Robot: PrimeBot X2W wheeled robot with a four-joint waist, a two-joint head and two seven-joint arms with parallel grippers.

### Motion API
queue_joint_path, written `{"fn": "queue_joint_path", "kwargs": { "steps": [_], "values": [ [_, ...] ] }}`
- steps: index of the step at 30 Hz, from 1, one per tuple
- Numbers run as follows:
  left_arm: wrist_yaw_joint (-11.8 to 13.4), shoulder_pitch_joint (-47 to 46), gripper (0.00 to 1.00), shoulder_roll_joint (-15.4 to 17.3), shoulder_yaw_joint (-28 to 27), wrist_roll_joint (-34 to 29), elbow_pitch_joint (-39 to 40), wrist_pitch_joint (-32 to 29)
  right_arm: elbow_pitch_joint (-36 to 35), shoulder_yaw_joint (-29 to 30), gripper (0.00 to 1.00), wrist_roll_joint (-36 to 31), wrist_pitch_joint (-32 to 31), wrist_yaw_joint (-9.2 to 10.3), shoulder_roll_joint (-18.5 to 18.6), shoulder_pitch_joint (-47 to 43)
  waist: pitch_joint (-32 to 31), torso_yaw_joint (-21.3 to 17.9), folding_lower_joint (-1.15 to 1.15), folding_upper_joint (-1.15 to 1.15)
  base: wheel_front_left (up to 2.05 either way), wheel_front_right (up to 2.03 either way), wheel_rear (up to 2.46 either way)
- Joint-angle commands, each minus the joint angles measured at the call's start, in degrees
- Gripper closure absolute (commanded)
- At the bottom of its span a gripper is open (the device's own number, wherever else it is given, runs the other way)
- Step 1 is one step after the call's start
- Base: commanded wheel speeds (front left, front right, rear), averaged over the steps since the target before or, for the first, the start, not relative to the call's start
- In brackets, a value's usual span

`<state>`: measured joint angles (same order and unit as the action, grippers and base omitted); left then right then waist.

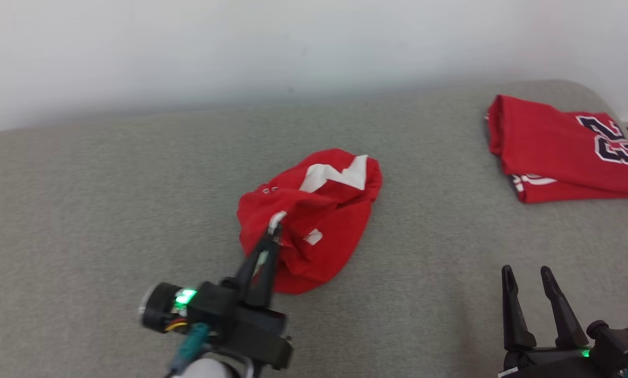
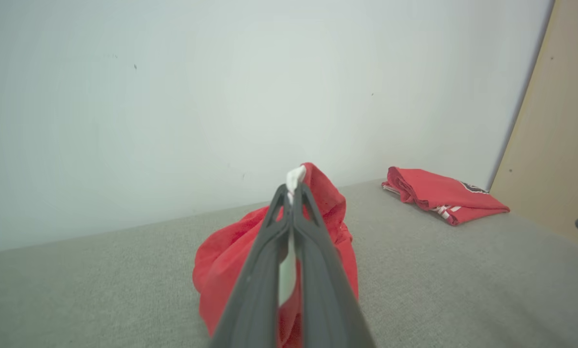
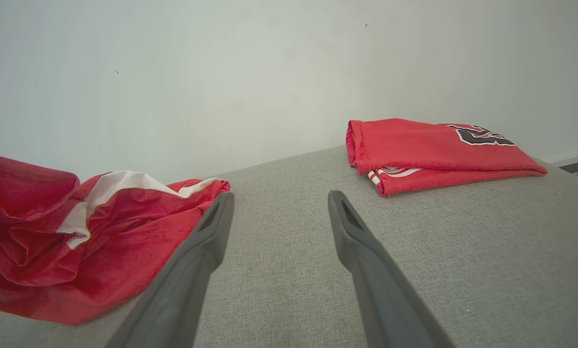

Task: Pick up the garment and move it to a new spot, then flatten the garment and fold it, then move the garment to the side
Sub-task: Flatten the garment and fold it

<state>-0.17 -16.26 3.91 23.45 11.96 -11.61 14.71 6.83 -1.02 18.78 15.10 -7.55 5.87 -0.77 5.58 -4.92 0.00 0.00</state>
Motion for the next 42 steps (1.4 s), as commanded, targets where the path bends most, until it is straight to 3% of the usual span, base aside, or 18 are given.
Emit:
{"fn": "queue_joint_path", "kwargs": {
  "steps": [1, 6, 14, 22, 23, 24, 27, 33, 42],
  "values": [
    [0.91, 1.80, 1.00, 1.37, -1.15, 0.46, 2.04, -0.64, -0.19, 0.39, 0.00, -0.20, 0.05, 0.15, 0.17, -0.51, -1.49, 3.58, 0.00, 0.00, 0.00, 0.00, 0.00],
    [3.78, 7.00, 1.00, 4.21, -7.10, 4.20, 7.47, -1.91, -0.22, 0.60, 0.00, -0.64, 0.05, 0.15, 0.06, -0.33, -1.26, 5.37, 0.00, 0.00, 0.00, 0.00, 0.00],
    [6.83, 15.58, 1.00, 4.83, -13.41, 8.95, 7.26, -0.92, 0.42, 0.68, 0.00, -0.57, 0.05, 0.15, 0.98, 0.18, -0.35, 5.67, 0.00, 0.00, 0.00, 0.00, 0.00],
    [6.02, 19.15, 1.00, 2.84, -16.48, 12.84, -3.07, 0.23, 1.22, 0.69, 0.00, -0.79, 0.04, 0.15, 1.76, 0.52, -0.44, 5.10, 0.00, 0.00, 0.00, 0.00, 0.00],
    [5.70, 18.92, 0.64, 2.89, -16.80, 12.85, -4.71, 0.34, 1.32, 0.60, 0.00, -0.82, 0.05, 0.15, 1.80, 0.54, -0.56, 4.96, 0.00, 0.00, 0.00, 0.00, 0.00],
    [5.42, 18.36, 0.00, 2.84, -17.22, 12.73, -5.89, 0.43, 1.39, 0.66, 0.00, -0.76, 0.04, 0.15, 1.85, 0.59, -0.69, 4.87, 0.00, 0.00, 0.00, 0.00, 0.00],
    [4.93, 16.68, 0.00, 2.46, -19.55, 11.64, -6.02, 0.55, 1.39, 0.90, 0.00, -0.85, 0.05, 0.15, 1.76, 0.54, -1.12, 4.71, 0.00, 0.00, 0.00, 0.00, 0.00],
    [3.98, 16.56, 0.00, 1.58, -23.57, 5.88, 2.38, 0.47, 1.38, 1.06, 0.00, -0.92, 0.04, 0.15, 1.39, -0.32, -1.87, 4.61, 0.00, 0.00, 0.00, 0.00, 0.00],
    [1.72, 18.52, 0.00, 0.82, -22.58, -1.23, 9.32, 0.49, 1.60, 0.31, 0.00, -0.20, 0.04, 0.15, 1.13, -0.96, -3.59, 3.11, 0.00, 0.00, 0.00, 0.00, 0.00]
  ]
}}
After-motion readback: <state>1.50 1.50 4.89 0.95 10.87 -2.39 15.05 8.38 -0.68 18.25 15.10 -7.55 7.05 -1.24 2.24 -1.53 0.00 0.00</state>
